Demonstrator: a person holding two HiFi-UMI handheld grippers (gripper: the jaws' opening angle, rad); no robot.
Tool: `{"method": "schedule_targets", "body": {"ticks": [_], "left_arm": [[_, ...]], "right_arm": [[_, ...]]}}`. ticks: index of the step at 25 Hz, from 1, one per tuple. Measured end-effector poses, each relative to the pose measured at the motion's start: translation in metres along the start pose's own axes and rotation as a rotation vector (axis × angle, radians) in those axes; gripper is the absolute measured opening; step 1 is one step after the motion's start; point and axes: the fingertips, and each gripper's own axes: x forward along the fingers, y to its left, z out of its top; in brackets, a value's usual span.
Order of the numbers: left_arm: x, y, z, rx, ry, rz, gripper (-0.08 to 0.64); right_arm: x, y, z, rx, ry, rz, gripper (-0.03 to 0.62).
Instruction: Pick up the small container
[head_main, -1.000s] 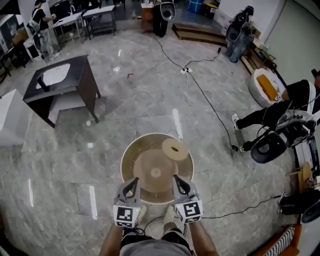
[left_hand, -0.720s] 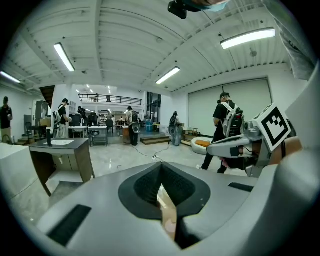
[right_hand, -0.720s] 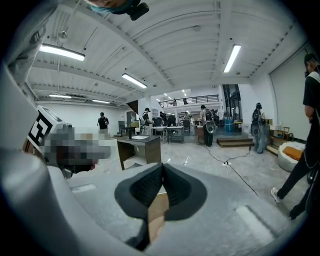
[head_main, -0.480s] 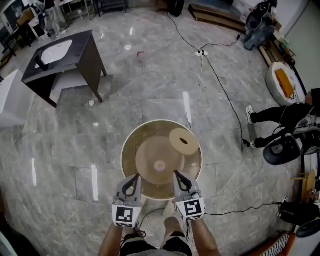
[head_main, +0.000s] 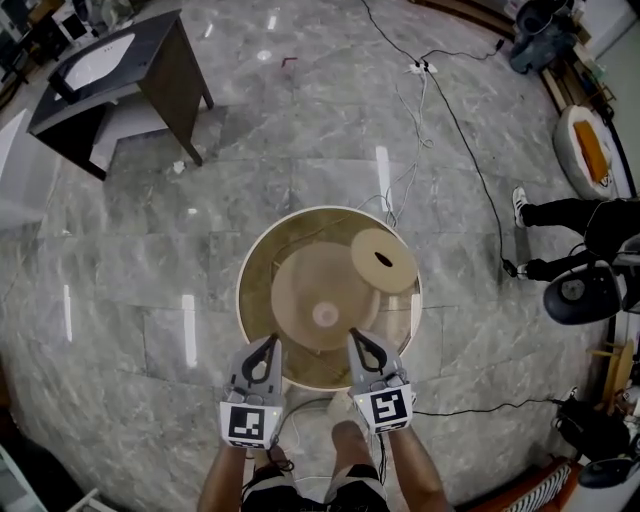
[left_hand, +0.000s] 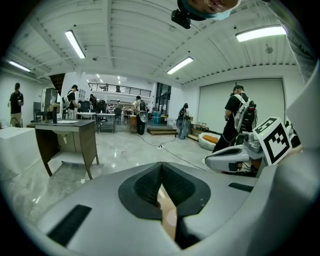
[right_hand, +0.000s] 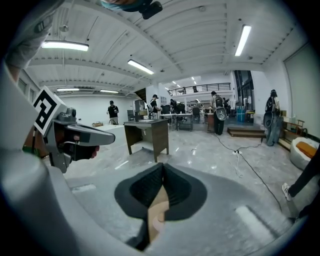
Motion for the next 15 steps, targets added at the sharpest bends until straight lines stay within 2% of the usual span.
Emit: {"method": "schedule_targets", "body": {"ticks": [6, 10, 15], "left_arm": [[0.026, 0.015, -0.044, -0.010, 0.037, -0.006, 0.017], [0.042, 0.026, -0.069, -0.059, 0.076, 0.003, 0.017], [0.060, 0.028, -0.103, -0.071, 0.092, -0.003, 0.017]], "right_arm": [[0.034, 0.009, -0.046, -0.006, 0.047, 0.039, 0.002], [0.057, 0.010, -0.070, 0.005, 0.075, 0.052, 0.002], [0.076, 0.008, -0.106, 0.009, 0.098, 0.064, 0.002]]}}
